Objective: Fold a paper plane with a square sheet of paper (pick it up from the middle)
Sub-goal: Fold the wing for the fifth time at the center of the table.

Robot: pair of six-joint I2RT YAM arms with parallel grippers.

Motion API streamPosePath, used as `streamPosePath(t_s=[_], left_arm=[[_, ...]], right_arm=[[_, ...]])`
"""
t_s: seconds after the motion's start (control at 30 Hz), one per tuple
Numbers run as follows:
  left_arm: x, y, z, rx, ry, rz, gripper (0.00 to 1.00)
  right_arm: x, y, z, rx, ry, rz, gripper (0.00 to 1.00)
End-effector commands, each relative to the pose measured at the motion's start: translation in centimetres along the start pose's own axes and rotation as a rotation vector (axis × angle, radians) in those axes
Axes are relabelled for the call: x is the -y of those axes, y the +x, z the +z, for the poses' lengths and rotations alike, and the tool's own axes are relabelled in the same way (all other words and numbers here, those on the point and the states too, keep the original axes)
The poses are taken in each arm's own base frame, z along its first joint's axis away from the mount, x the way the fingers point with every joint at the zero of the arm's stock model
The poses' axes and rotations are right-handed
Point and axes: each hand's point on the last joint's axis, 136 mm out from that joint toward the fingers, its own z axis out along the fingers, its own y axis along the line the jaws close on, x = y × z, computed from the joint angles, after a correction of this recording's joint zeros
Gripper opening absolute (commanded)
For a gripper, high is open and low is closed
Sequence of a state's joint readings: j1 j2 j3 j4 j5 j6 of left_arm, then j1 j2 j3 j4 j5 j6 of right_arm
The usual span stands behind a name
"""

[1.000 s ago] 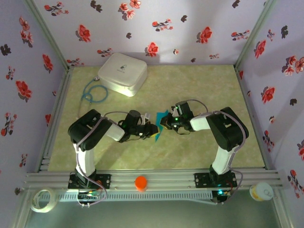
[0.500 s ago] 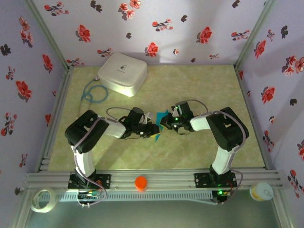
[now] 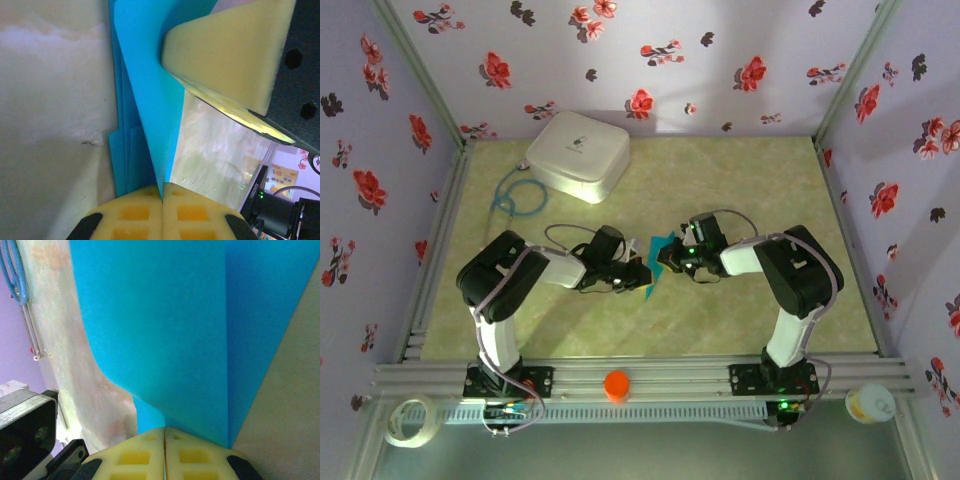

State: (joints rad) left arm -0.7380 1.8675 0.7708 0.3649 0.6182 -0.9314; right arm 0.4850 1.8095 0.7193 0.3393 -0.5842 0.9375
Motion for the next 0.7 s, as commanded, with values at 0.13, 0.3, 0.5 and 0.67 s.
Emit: streamPosePath(t_s=[0.13,0.3,0.5,0.67], left_arm=[[-3.86,3.73,-0.56,-0.089,-0.129,-0.075,0.16],[-4.17,3.94,-1.01,-0.094,-0.159,-0.066,0.18],[-4.30,4.10,-1.04,-0.099,-0.163,-0.067,0.12],[-4.45,4.20,-0.95,-0.101,-0.161,-0.073,0.04]], right_arm=[[3.35,0.55,0.34,-0.006,0.108,0.037,0.10],[3.24,0.49,0.35,-0.006,0.106,0.036,0.10],[3.22,0.48,0.31,-0.005,0.107,0.036,0.10],[3.35,0.50,0.36,-0.006,0.110,0.037,0.10]])
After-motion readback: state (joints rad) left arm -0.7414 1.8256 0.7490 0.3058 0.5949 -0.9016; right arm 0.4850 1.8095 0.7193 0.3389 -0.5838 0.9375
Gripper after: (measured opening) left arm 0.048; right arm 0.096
